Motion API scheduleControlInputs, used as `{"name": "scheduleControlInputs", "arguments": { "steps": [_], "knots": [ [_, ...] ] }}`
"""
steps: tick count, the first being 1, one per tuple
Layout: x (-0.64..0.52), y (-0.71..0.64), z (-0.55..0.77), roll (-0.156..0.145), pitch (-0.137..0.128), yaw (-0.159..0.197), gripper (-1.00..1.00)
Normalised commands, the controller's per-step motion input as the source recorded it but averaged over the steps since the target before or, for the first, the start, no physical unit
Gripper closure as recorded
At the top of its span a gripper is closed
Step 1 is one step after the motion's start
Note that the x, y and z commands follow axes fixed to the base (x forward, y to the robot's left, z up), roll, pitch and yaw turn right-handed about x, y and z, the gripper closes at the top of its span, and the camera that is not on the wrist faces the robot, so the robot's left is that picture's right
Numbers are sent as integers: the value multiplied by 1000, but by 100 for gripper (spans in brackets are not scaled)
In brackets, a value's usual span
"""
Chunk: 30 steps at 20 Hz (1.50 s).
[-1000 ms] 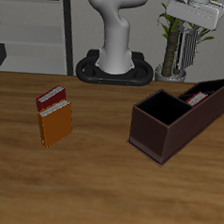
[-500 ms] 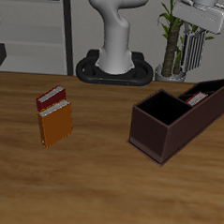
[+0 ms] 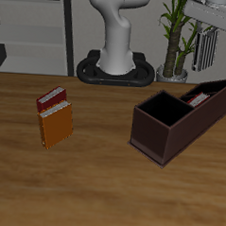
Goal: Place the left red book into the left desk caddy's back compartment and place the striped book into the left desk caddy's left compartment and place the right red book into the left desk caddy's front compartment
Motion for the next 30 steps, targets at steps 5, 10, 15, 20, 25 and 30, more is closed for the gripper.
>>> {"name": "scheduleControlInputs", "arguments": {
  "steps": [5,10,15,20,25,30],
  "knots": [
    [128,151,21,13,12,1,100],
    [175,112,4,30,7,-17,100],
    [112,115,25,19,-26,17,100],
    [295,4,120,-38,-1,-71,100],
    [193,36,78,-1,-8,-27,100],
    [145,27,-128,-3,27,-16,100]
  ]
}}
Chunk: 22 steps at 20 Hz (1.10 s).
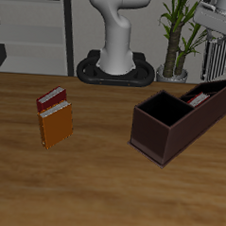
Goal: Place the left red book into the left desk caddy's back compartment and place the striped book into the left desk caddy's left compartment and place the right red book into the left desk caddy's front compartment
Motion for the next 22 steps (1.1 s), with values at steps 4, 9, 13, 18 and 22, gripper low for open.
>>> {"name": "scheduleControlInputs", "arguments": {
  "steps": [4,9,13,18,22],
  "knots": [
    [31,86,-163,19,31,-4,100],
    [36,42,-88,9,19,-8,100],
    [1,50,-86,16,-2,8,100],
    [56,57,-85,14,-2,15,100],
    [106,31,-116,2,-9,14,100]
  ]
}}
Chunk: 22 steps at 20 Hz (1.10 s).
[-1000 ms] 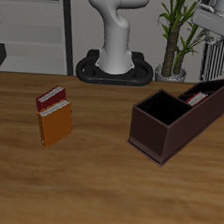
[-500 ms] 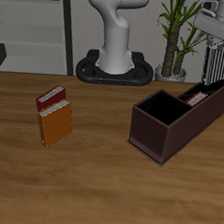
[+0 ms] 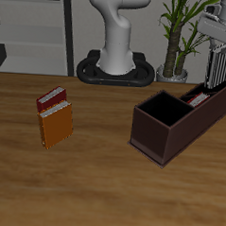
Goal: Place the left red book into the left desk caddy's back compartment and place the striped book into the left desk caddy's left compartment and place the right red book into the left desk caddy's front compartment
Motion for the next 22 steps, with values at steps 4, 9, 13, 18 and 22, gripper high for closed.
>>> {"name": "scheduleControlInputs", "arguments": {
  "steps": [4,9,13,18,22],
  "knots": [
    [108,89,-180,6,24,25,100],
    [105,61,-212,10,37,20,100],
    [165,-14,-195,-19,40,-19,100],
    [-35,-66,175,3,-48,14,100],
    [36,-117,113,-19,-10,-24,100]
  ]
}}
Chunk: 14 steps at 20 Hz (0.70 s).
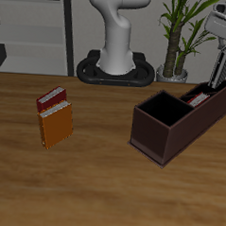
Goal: Place the left red book into the left desk caddy's back compartment and place the striped book into the left desk caddy's left compartment and place the right red book into the left desk caddy's front compartment
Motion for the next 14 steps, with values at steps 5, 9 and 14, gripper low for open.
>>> {"name": "scheduleControlInputs", "arguments": {
  "steps": [5,9,14],
  "knots": [
    [164,-148,-36,-34,27,-40,100],
    [108,-4,-198,1,70,-38,100],
    [-32,-5,-138,-17,63,-22,-100]
  ]
}}
